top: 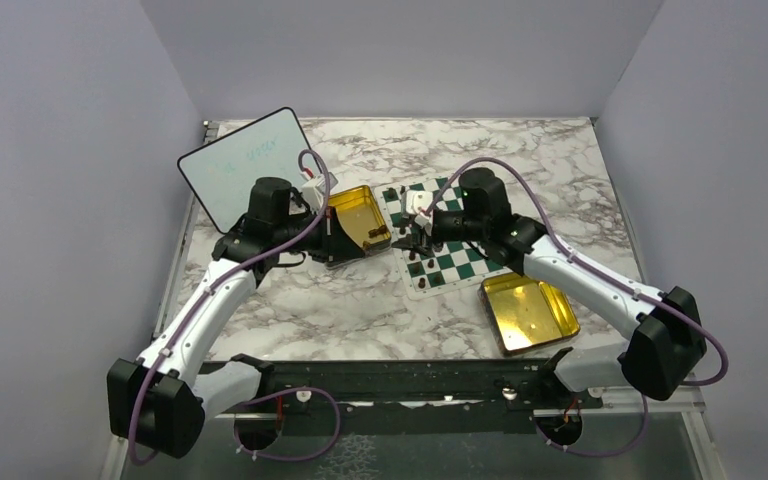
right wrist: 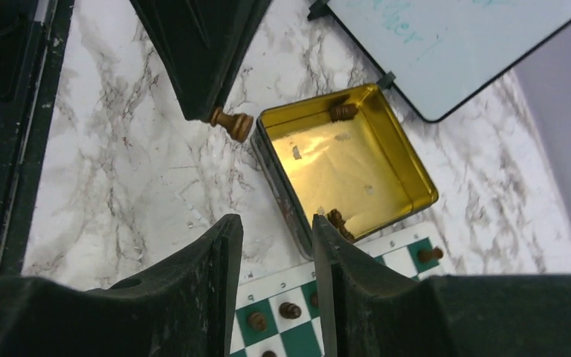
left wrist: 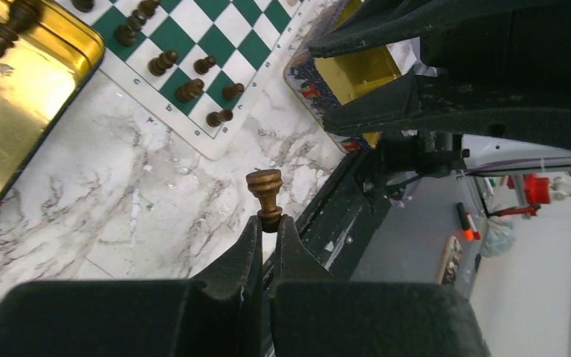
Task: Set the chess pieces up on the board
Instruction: Place the chess piece on the chessboard.
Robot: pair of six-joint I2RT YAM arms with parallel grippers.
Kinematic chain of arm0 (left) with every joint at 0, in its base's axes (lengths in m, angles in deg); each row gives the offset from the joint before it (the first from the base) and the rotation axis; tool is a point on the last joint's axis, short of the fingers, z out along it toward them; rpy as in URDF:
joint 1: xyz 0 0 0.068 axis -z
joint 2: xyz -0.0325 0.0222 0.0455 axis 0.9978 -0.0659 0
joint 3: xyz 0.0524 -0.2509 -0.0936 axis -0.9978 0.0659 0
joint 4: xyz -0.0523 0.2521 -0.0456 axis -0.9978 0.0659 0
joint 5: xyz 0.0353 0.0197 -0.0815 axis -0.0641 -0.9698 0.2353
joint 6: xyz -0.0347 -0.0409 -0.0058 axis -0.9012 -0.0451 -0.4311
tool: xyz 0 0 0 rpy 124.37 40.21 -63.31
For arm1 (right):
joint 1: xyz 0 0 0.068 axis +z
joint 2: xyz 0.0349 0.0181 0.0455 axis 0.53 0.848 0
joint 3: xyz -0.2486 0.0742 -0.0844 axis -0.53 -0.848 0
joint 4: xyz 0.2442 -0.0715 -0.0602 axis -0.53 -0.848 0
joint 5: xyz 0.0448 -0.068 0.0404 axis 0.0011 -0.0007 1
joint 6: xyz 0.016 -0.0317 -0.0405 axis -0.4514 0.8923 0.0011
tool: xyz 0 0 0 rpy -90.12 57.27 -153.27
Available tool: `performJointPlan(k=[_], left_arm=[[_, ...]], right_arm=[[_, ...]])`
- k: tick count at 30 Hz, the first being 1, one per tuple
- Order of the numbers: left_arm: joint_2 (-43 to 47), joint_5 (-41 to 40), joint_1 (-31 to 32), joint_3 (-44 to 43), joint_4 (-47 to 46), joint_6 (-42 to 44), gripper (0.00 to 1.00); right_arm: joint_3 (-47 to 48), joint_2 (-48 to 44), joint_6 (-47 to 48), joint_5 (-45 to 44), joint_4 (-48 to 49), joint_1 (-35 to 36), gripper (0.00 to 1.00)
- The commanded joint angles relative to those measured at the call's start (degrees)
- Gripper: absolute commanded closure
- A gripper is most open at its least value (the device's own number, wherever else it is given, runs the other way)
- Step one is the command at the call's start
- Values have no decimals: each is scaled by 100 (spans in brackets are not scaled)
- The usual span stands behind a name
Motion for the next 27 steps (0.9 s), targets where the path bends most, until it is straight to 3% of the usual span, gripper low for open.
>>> performJointPlan(k=[1, 11, 18, 27], left_arm=[[-144, 729, 62, -30, -16, -185, 100], [-310, 1013, 245, -48, -96, -275, 100], [-291, 1042, 286, -48, -105, -309, 100], [-292, 982, 286, -145, -132, -355, 100]], right_arm=[[-2, -94, 1286, 279, 383, 275, 54], [212, 186, 2404, -84, -60, 866, 50], [186, 229, 2885, -335, -371, 1135, 53], [4, 93, 3199, -671, -759, 1258, 68]])
